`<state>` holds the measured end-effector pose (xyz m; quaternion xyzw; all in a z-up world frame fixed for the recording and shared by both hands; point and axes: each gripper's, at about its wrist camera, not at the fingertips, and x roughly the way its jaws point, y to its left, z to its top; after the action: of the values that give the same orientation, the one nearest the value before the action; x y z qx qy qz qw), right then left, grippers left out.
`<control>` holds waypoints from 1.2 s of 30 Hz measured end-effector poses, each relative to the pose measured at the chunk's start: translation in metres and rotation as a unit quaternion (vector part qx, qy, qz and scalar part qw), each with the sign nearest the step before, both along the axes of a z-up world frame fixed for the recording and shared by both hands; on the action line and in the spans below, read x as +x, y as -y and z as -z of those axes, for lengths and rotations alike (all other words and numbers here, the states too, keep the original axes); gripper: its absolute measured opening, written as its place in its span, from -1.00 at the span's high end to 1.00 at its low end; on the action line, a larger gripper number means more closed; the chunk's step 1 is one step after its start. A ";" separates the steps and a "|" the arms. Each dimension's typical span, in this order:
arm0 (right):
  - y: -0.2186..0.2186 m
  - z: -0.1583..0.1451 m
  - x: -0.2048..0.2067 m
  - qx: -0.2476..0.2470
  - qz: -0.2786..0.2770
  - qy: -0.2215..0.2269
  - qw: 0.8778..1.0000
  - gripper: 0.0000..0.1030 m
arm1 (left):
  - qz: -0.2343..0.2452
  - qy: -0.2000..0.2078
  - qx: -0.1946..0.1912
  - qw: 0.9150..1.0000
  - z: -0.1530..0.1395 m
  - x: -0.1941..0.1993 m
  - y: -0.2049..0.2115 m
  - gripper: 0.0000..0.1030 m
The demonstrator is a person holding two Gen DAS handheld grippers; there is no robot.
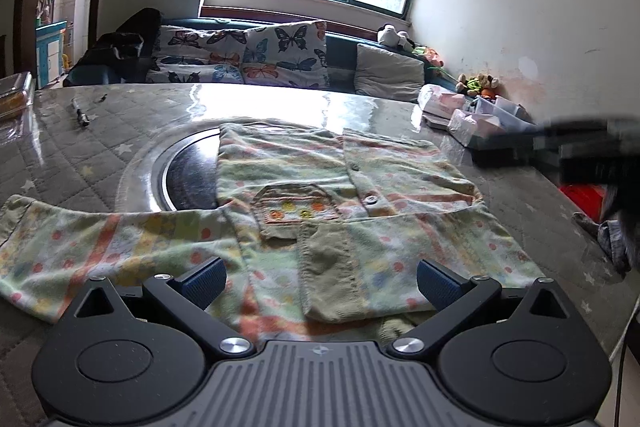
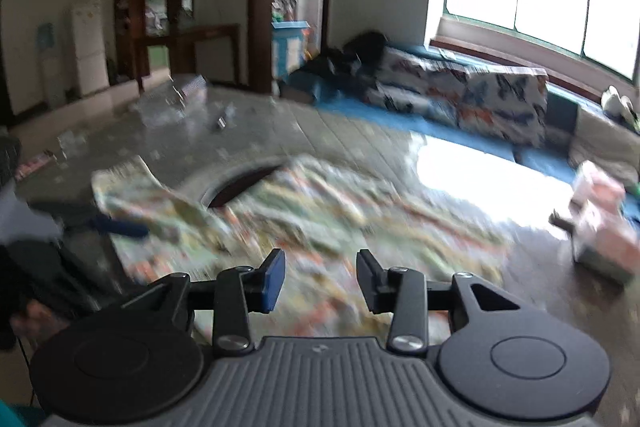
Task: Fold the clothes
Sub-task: 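Fold the held sleeve across the shirt body with the right gripper and release, then move the open left gripper around the shirt to the other sleeve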
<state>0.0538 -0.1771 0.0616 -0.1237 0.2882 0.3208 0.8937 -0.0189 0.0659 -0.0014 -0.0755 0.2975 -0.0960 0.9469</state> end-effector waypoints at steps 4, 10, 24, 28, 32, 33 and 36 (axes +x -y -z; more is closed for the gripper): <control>0.020 0.029 -0.001 -0.018 0.019 -0.033 0.999 0.23 | 0.014 0.001 -0.003 1.000 -0.002 0.007 0.010 -1.00; 0.046 0.060 0.001 -0.010 0.051 -0.073 0.996 0.23 | 0.038 0.001 0.005 0.999 -0.002 0.018 0.028 -1.00; 0.048 0.054 0.034 0.013 0.060 -0.057 0.996 0.22 | -0.001 -0.013 0.035 0.999 0.013 0.048 0.032 -1.00; 0.042 0.064 0.049 0.010 0.063 -0.067 0.996 0.21 | -0.016 -0.017 0.051 0.998 0.017 0.057 0.031 -1.00; 0.042 0.074 0.054 0.003 0.067 -0.074 0.995 0.20 | -0.024 -0.031 0.076 0.996 0.027 0.063 0.032 -1.00; 0.041 0.073 0.053 0.000 0.067 -0.072 0.995 0.20 | -0.024 -0.033 0.082 0.996 0.029 0.064 0.033 -1.00; 0.037 0.066 0.049 -0.007 0.062 -0.062 0.996 0.13 | -0.024 -0.031 0.094 0.995 0.033 0.063 0.032 -1.00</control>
<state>0.1025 -0.2143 -0.0047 -0.0919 0.3522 0.2698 0.8915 0.0442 0.0335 -0.0340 0.0043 0.3327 -0.0425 0.9421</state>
